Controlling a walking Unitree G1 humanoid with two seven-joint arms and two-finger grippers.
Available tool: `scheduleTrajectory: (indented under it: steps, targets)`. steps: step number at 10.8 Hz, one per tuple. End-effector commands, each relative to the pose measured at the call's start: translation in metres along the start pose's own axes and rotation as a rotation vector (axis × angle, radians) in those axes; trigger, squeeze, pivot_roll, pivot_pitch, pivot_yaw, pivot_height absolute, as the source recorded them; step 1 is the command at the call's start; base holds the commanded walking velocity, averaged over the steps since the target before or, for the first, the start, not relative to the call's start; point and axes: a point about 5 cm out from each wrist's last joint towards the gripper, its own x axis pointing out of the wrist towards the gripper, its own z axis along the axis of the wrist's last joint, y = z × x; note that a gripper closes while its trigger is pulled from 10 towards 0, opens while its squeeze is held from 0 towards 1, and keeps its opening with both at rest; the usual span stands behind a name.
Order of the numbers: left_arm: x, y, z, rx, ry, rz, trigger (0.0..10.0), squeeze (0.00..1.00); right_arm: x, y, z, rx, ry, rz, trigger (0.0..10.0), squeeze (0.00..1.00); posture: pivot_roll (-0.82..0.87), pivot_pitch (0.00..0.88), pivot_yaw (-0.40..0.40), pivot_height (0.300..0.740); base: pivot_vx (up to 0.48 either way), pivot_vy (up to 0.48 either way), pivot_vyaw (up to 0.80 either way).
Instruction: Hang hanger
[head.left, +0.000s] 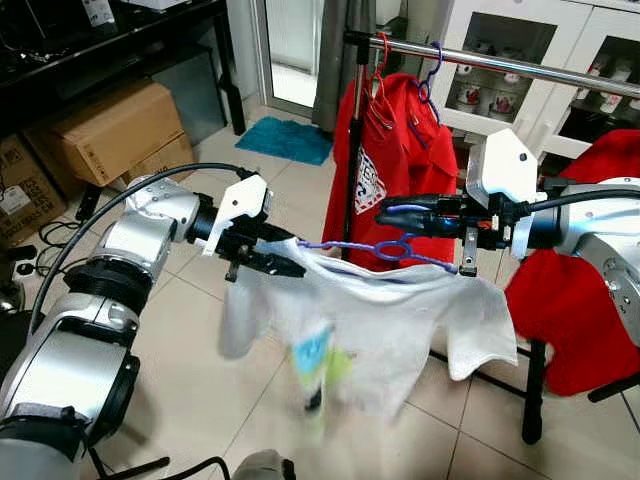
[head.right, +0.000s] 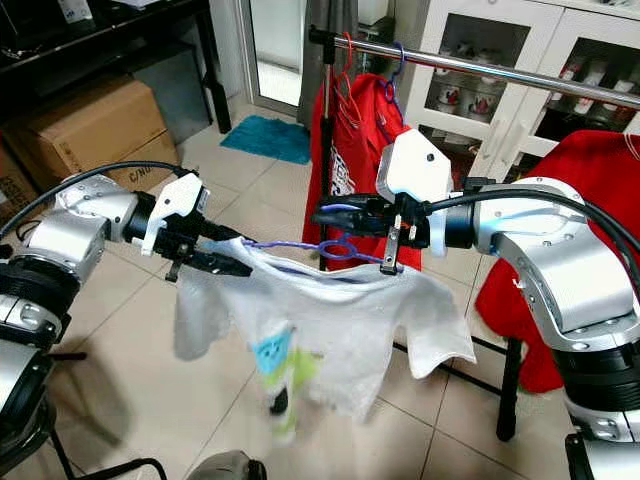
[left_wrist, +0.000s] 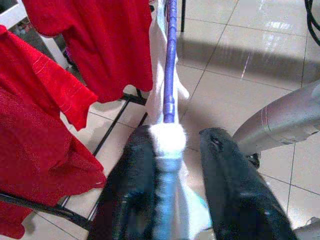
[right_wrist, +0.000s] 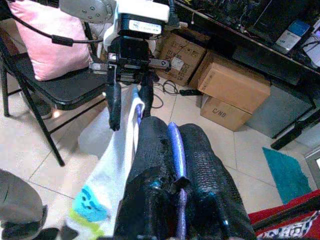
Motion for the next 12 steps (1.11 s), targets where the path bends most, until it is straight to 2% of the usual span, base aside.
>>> scheduleTrajectory:
  steps: [1, 3, 8, 9, 10, 11, 12]
  targets:
    - [-0.005, -0.001, 0.000, 0.002, -0.007, 0.013, 0.0, 0.00, 0.000, -0.002, 0.010, -0.030, -0.029, 0.000, 0.0, 0.00, 0.04, 0.000, 0.036, 0.740, 0.000, 0.000, 0.00]
    - [-0.008, -0.005, -0.006, -0.032, -0.020, 0.025, 0.0, 0.00, 0.000, -0.003, 0.010, -0.031, -0.031, -0.007, 0.0, 0.00, 0.05, 0.000, 0.037, 0.740, 0.000, 0.000, 0.00]
    - [-0.011, -0.008, -0.008, -0.050, -0.034, 0.042, 0.0, 0.00, 0.001, -0.006, 0.012, -0.038, -0.044, -0.014, 0.0, 0.00, 0.05, 0.000, 0.041, 0.740, 0.000, 0.000, 0.00]
    - [-0.012, -0.008, -0.007, -0.045, -0.043, 0.055, 0.0, 0.00, 0.000, -0.007, 0.012, -0.047, -0.049, -0.038, 3.7, 0.00, 0.05, 0.000, 0.042, 0.740, 0.000, 0.000, 0.00]
    - [-0.014, -0.007, -0.007, -0.042, -0.048, 0.079, 0.0, 0.00, 0.000, -0.005, 0.018, 0.007, -0.132, -0.010, 10.0, 0.00, 0.05, 0.000, 0.040, 0.740, 0.000, 0.000, 0.00]
    - [-0.015, -0.007, -0.009, -0.045, -0.045, 0.093, 0.0, 0.00, -0.002, -0.006, 0.024, 0.037, -0.210, -0.007, 10.0, 0.68, 0.05, 0.000, 0.040, 0.740, 0.000, 0.000, 0.00]
    - [-0.019, -0.010, -0.015, -0.057, -0.029, 0.119, 0.0, 0.00, -0.012, -0.008, 0.039, 0.087, -0.380, -0.007, 10.0, 1.00, 0.05, 0.000, 0.041, 0.740, 0.000, 0.000, 0.00]
